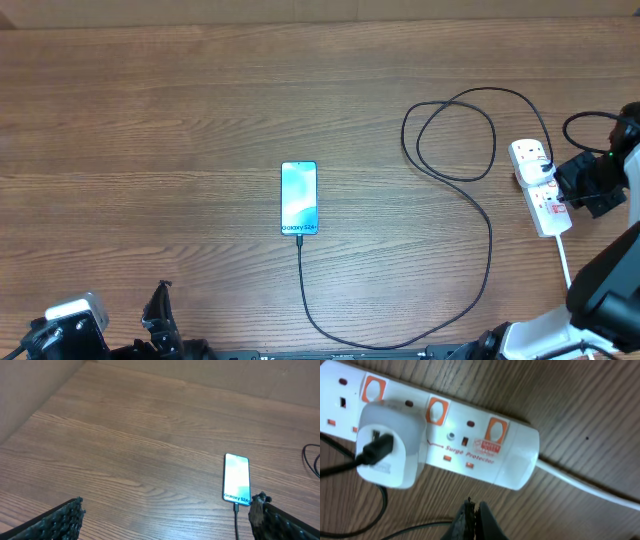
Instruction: Plug charger to phone and switch on socket
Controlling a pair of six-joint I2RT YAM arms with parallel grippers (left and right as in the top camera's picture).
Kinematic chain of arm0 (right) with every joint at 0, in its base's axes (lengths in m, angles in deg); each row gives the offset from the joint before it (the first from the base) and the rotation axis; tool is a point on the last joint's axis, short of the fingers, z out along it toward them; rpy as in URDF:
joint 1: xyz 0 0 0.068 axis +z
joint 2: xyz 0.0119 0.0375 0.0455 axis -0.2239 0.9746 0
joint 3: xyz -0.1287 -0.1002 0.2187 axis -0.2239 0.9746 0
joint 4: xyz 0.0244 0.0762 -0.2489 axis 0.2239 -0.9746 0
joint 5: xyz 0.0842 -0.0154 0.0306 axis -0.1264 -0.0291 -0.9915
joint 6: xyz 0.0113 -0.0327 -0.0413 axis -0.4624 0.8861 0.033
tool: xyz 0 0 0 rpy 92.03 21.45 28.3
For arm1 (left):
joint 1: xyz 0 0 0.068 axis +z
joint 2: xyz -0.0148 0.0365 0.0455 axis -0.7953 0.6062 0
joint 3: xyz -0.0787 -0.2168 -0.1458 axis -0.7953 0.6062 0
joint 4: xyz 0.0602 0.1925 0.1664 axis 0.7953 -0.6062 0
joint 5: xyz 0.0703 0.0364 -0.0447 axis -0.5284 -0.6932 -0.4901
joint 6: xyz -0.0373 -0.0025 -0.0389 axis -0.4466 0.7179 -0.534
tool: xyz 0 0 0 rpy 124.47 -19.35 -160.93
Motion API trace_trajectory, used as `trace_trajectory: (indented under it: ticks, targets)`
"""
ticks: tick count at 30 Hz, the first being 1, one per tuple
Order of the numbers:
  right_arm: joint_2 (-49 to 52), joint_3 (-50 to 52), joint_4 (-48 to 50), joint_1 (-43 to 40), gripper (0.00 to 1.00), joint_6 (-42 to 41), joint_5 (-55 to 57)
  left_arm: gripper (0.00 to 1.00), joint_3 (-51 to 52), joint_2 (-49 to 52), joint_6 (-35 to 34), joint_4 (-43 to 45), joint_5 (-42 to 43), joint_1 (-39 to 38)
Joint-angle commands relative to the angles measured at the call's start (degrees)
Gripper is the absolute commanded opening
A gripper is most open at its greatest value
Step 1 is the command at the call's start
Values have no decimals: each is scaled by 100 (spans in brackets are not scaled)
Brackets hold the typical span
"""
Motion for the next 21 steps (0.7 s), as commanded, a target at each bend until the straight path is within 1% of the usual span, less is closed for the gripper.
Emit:
trace_trajectory:
  ticks: [1, 6, 9, 21]
  targets:
    - [164, -369, 50, -50, 4, 168, -264, 100, 13, 2, 87, 9, -74, 13]
    - [210, -437, 177, -33, 4, 142, -293, 100, 13, 2, 85, 20, -72, 13]
    - [284, -437, 199, -33, 4, -24, -295, 99, 13, 2, 85, 26, -72, 13]
    - [380, -442, 516, -33, 4, 26, -291, 99, 13, 2, 85, 24, -72, 13]
